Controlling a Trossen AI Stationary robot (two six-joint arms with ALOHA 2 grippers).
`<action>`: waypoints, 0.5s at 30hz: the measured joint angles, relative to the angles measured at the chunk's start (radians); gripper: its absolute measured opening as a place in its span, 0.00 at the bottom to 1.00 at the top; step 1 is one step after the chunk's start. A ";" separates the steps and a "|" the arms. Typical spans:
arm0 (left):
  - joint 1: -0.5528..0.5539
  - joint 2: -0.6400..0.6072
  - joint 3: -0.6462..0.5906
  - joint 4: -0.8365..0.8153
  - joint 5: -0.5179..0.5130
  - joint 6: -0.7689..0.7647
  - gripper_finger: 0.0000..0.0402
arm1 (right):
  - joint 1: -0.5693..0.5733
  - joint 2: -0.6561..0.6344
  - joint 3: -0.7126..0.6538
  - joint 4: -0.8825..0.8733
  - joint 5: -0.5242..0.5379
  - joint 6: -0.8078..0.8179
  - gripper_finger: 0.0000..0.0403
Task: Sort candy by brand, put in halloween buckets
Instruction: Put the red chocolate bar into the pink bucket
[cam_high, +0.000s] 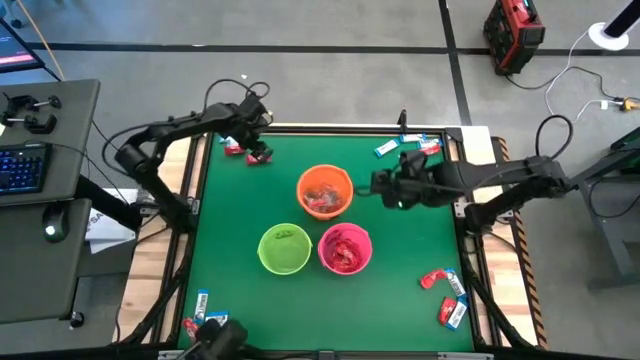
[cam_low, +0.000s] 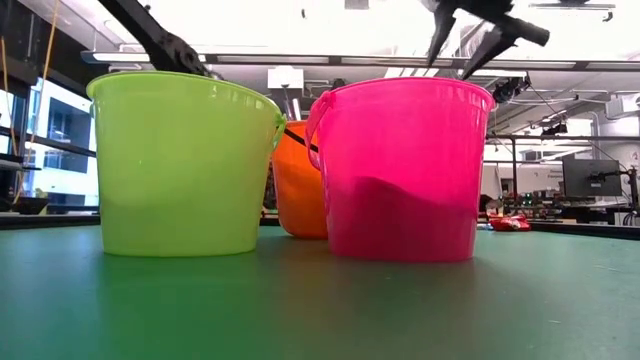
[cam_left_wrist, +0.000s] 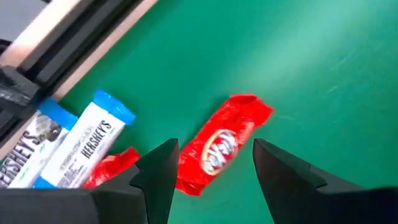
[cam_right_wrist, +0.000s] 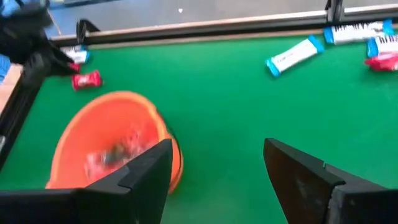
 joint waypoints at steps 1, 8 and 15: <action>0.005 0.015 0.000 0.003 0.005 0.020 0.49 | -0.022 0.000 0.000 0.017 -0.004 -0.019 0.61; 0.009 0.100 0.000 0.038 0.128 0.115 0.49 | -0.143 0.000 0.000 0.106 -0.062 -0.146 0.61; 0.009 0.185 0.005 0.115 0.110 0.114 0.49 | -0.195 0.000 0.000 0.117 -0.105 -0.173 0.61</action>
